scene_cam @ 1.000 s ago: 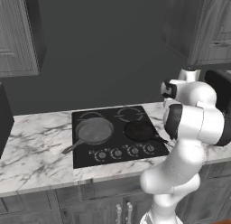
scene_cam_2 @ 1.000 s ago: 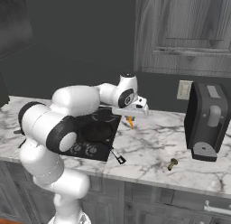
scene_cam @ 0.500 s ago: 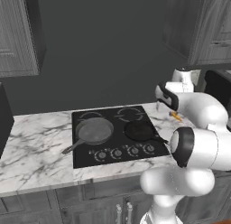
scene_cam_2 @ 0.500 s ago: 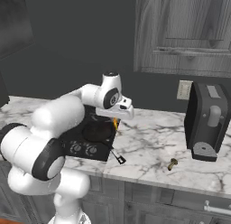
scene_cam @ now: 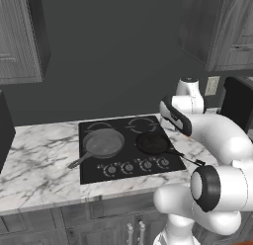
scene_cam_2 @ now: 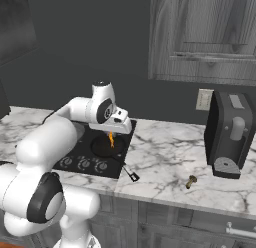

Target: Place both pans onto different burners. Then place the mushroom and the shrimp on different pans.

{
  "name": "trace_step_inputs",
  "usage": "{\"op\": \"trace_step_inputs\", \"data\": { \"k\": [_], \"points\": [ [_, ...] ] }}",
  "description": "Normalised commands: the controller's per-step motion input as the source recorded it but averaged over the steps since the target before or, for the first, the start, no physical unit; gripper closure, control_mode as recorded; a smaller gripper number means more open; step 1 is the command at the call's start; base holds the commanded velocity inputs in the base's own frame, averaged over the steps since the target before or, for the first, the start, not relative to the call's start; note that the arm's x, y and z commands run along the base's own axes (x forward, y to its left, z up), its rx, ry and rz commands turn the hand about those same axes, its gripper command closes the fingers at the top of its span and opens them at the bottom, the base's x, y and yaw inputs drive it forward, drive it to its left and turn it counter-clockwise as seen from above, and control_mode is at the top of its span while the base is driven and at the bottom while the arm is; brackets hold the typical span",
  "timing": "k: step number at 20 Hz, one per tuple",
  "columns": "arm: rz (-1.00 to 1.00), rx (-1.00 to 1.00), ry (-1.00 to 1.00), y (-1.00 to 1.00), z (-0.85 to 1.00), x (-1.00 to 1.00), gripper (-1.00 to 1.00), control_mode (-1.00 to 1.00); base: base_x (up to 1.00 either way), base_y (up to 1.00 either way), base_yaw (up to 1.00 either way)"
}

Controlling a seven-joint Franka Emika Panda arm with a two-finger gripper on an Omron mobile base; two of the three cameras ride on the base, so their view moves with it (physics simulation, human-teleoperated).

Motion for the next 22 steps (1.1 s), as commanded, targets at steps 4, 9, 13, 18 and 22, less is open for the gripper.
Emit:
{"op": "trace_step_inputs", "data": {
  "k": [4, 9, 13, 18, 22],
  "points": [
    [0.00, 0.00, 0.00, 0.26, 0.09, 0.02, 1.00, -1.00, 0.00, 0.00, 0.00],
    [0.00, 0.00, -0.03, 0.19, 0.00, 0.13, 1.00, -1.00, 0.00, 0.00, 0.00],
    [0.00, 0.01, -0.02, 0.18, 0.00, 0.12, 1.00, -1.00, 0.00, 0.00, 0.00],
    [0.01, 0.03, -0.01, 0.03, -0.07, 0.10, 1.00, -1.00, 0.00, 0.00, 0.00],
    [0.02, 0.06, -0.02, 0.03, -0.19, 0.04, 1.00, -1.00, 0.00, 0.00, 0.00]
  ]
}}
